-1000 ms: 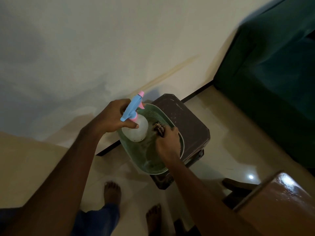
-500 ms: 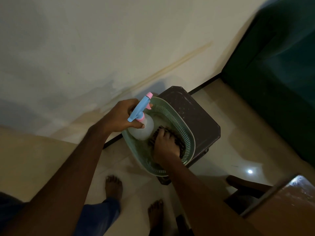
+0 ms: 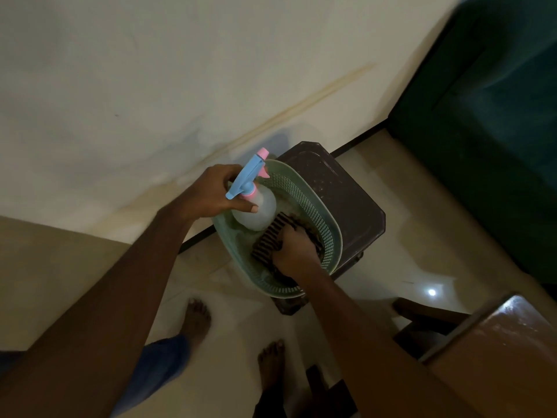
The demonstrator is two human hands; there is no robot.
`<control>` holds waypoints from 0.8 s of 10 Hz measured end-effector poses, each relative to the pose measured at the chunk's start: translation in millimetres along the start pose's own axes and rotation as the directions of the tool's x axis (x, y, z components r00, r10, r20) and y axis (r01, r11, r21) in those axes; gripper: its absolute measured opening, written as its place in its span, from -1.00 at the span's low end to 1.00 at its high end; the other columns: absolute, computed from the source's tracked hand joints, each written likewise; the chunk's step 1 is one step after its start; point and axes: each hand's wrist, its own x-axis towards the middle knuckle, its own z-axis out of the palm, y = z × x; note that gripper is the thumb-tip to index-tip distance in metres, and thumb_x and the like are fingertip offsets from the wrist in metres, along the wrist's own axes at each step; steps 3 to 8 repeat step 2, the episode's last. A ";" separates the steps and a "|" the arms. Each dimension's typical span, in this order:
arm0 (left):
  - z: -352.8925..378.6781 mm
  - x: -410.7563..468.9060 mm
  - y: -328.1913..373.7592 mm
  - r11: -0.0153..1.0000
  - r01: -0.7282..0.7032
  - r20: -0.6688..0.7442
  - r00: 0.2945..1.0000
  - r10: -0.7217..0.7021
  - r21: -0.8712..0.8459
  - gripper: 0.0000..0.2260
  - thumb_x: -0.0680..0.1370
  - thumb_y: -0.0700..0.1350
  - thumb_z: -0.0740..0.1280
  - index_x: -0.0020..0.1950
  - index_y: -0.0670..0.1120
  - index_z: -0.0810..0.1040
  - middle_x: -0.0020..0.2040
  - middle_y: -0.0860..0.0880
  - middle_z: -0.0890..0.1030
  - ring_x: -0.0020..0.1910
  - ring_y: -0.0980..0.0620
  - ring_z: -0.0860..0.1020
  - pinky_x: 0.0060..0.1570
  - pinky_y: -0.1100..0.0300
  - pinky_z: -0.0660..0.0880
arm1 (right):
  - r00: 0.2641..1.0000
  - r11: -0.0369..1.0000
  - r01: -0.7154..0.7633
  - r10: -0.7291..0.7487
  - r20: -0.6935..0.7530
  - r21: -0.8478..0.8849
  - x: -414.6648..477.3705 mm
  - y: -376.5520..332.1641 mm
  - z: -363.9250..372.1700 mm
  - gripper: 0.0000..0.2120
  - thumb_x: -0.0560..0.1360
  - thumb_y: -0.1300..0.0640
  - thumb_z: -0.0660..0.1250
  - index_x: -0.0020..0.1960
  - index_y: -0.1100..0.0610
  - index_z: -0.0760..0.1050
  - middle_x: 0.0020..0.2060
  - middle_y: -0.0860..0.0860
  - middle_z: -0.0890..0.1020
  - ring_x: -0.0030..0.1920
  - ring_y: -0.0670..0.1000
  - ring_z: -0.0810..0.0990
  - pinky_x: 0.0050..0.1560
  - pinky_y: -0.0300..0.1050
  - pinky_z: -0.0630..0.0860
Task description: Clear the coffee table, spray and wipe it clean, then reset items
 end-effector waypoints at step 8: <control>3.0 -25.5 11.9 0.999 0.017 -0.161 0.987 -0.024 -0.046 -0.43 0.25 -0.13 0.64 0.23 0.05 0.59 -0.07 0.38 0.61 -0.01 0.38 0.55 -0.08 0.50 0.39 | 0.950 0.982 0.060 -0.001 -0.312 0.178 -27.3 -0.1 -14.9 -0.86 0.50 0.25 0.25 0.04 0.19 0.52 0.06 0.11 0.53 0.05 0.12 0.53 0.07 0.00 0.49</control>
